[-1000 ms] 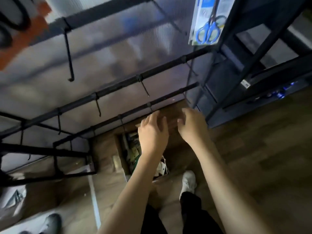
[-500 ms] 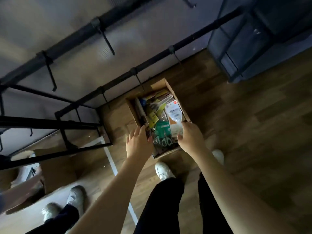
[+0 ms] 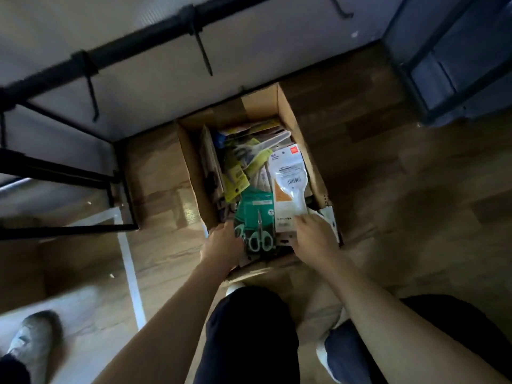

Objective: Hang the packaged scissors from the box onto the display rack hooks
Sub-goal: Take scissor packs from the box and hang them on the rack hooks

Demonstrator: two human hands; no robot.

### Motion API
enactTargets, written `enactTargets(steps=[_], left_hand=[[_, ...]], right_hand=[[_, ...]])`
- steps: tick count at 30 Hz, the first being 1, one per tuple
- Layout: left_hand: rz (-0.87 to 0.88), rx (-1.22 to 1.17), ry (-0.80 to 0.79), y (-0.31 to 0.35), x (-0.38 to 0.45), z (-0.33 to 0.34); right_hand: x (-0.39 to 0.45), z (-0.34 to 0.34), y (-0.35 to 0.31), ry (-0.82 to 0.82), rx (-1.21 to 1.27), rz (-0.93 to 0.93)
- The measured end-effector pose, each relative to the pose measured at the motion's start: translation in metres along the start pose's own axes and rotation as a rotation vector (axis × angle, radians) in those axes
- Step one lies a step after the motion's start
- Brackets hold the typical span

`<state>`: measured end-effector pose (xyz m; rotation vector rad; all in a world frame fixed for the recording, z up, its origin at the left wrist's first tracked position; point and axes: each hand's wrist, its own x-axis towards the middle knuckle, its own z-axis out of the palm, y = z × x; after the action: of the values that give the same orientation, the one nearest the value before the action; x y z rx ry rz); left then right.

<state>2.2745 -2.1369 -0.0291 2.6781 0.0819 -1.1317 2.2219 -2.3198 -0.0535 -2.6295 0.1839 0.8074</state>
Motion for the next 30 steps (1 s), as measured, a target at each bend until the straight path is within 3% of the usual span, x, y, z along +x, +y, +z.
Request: enactTargets(steps=[11, 15, 25, 30], left_hand=[[-0.028, -0.216, 0.077, -0.019, 0.106, 0.054], [-0.046, -0.245, 0.097, -0.021, 0.121, 0.063], [-0.122, -0.273, 0.042, -0.033, 0.116, 0.071], [-0.053, -0.181, 0.035, -0.025, 0.106, 0.066]], right_hand=[[0.12, 0.067, 0.015, 0.104, -0.238, -0.219], [0.13, 0.077, 0.017, 0.151, -0.221, -0.219], [0.134, 0.073, 0.01, 0.079, -0.217, -0.238], [0.131, 0.072, 0.011, 0.102, -0.196, -0.233]])
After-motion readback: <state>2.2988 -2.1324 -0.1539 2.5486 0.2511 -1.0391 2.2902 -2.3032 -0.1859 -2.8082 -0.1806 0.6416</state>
